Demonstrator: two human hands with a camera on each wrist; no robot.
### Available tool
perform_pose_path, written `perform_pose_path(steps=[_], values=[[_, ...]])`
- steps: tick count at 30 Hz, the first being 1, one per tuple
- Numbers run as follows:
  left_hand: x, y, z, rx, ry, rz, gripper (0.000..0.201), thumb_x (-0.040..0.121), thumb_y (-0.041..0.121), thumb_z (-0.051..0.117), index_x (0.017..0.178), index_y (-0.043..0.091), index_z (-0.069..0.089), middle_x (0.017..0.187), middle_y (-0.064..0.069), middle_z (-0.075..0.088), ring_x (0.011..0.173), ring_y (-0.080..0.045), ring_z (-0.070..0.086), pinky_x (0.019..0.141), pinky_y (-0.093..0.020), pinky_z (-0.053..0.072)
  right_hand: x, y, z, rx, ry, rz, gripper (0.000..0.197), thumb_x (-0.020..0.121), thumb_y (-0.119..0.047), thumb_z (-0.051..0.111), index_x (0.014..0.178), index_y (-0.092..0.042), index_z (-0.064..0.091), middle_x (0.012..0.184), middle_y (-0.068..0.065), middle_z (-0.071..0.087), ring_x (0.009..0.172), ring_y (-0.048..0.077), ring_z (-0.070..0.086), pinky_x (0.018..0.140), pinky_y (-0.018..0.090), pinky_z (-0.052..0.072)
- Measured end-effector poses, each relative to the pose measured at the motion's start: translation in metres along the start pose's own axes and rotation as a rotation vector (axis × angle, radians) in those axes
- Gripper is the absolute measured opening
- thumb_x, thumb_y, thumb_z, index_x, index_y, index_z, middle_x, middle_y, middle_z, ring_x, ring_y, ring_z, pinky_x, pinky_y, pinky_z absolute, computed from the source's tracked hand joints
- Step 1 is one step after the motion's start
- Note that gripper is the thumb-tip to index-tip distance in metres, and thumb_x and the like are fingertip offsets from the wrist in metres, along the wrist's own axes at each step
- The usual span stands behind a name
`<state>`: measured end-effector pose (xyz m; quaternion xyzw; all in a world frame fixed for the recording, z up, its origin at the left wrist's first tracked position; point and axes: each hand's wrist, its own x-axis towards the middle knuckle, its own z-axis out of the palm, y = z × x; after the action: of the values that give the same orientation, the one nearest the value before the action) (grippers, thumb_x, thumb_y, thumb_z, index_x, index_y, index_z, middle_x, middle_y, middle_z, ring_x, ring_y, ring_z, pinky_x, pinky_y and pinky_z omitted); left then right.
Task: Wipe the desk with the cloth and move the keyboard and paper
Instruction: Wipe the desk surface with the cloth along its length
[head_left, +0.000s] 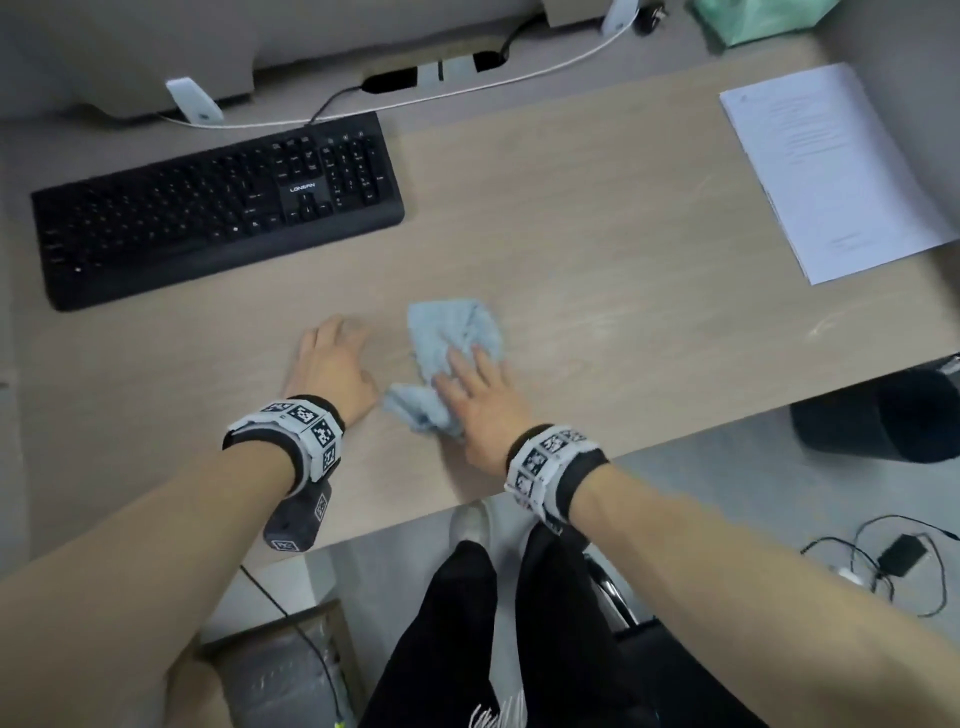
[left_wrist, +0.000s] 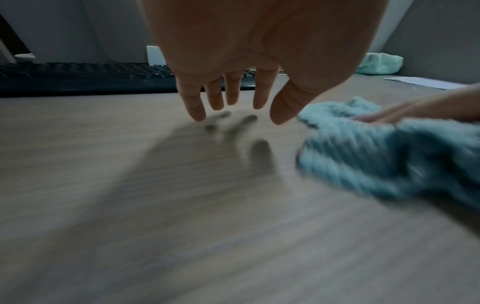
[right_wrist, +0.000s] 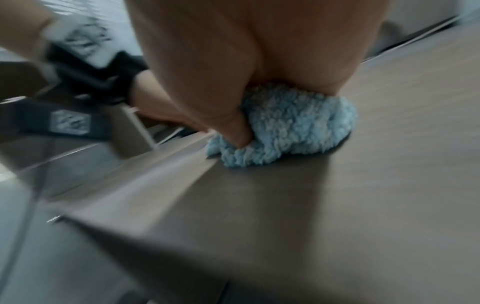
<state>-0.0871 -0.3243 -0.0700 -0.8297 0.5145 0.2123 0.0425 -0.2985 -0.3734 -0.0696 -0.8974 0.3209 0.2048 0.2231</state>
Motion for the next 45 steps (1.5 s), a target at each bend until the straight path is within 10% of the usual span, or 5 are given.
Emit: perform_pose_path(steps=[11,21,29,36,45], values=[[-0.011,0.001,0.023,0.062,-0.108,0.05,0.077,0.084,0.016,0.047,0.154,0.024,0.016,0.165,-0.005,0.002,0.151,-0.027,0.001,0.122,-0.038,0.01,0.0,0.09,0.009,0.016,0.144,0.345,0.078,0.086,-0.036,0.056,0.151,-0.014,0.018,0.163,0.015,0.01,0.15,0.038,0.005,0.12,0.051,0.018],[-0.009,-0.001,0.034,0.045,-0.09,0.052,0.066,0.095,0.024,0.036,0.155,0.022,0.01,0.165,-0.006,-0.003,0.151,-0.026,-0.003,0.122,-0.043,0.008,-0.059,-0.019,0.065,0.006,0.141,-0.141,0.082,0.077,-0.004,0.062,0.151,-0.012,0.027,0.164,0.012,0.01,0.151,0.036,0.0,0.12,0.049,0.013],[-0.034,0.015,0.043,-0.009,0.016,0.066,0.06,0.092,0.015,0.041,0.15,0.013,0.026,0.162,-0.012,0.013,0.147,-0.034,0.014,0.12,-0.046,0.015,-0.08,0.102,0.046,0.052,0.243,0.411,0.075,0.091,-0.029,0.055,0.153,-0.011,0.016,0.164,0.016,0.006,0.15,0.038,0.004,0.121,0.049,0.013],[-0.046,0.065,0.049,0.127,-0.069,0.273,0.065,0.088,0.022,0.045,0.15,0.018,0.026,0.161,-0.007,0.016,0.146,-0.031,0.014,0.118,-0.046,0.02,-0.092,0.047,0.061,0.05,0.184,0.079,0.078,0.085,-0.014,0.058,0.154,-0.015,0.02,0.165,0.009,0.004,0.151,0.034,-0.002,0.122,0.048,0.011],[-0.026,0.084,0.023,0.189,-0.056,0.234,0.037,0.087,0.027,0.048,0.121,0.016,0.052,0.125,-0.012,0.047,0.118,-0.034,0.042,0.094,-0.046,0.043,-0.116,0.176,0.04,0.131,0.252,0.587,0.072,0.09,-0.022,0.052,0.152,-0.007,0.018,0.162,0.02,0.008,0.148,0.042,0.005,0.122,0.046,0.008]])
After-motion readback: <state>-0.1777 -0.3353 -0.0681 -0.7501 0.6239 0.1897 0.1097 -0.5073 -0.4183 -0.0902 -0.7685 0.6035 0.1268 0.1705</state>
